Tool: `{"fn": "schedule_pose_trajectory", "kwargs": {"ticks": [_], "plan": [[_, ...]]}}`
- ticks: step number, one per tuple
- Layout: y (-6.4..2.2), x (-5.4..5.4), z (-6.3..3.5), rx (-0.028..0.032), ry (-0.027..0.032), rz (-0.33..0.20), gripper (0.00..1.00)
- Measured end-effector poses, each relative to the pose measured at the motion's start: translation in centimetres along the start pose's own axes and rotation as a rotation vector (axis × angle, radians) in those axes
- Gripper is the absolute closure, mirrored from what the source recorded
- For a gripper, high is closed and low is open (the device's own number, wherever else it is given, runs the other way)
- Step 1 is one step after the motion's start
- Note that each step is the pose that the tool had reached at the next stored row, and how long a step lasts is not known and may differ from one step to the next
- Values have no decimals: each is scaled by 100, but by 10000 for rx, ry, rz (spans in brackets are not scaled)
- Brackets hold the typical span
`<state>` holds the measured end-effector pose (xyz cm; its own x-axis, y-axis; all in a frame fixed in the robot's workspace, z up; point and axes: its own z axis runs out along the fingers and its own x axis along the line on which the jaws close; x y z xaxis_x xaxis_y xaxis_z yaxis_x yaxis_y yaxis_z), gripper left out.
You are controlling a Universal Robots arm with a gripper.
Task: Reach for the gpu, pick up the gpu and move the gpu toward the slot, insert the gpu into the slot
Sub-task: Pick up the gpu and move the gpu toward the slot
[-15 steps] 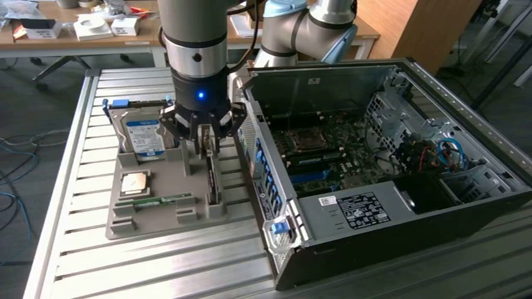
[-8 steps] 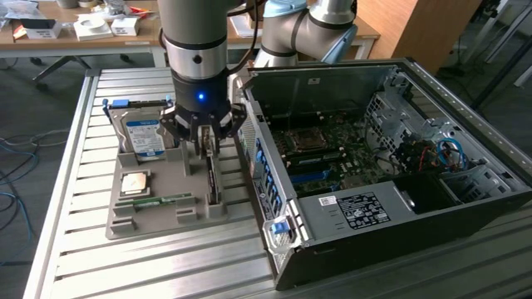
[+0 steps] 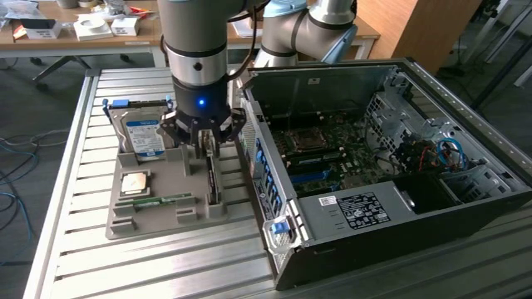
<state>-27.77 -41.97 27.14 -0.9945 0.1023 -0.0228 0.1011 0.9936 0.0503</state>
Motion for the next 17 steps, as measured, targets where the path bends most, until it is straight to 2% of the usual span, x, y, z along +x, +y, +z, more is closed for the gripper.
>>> {"fn": "schedule_pose_trajectory", "kwargs": {"ticks": [10, 17], "plan": [[-7, 3, 138, 0, 0, 0, 58], [-16, -8, 150, 0, 1, 0, 58]]}}
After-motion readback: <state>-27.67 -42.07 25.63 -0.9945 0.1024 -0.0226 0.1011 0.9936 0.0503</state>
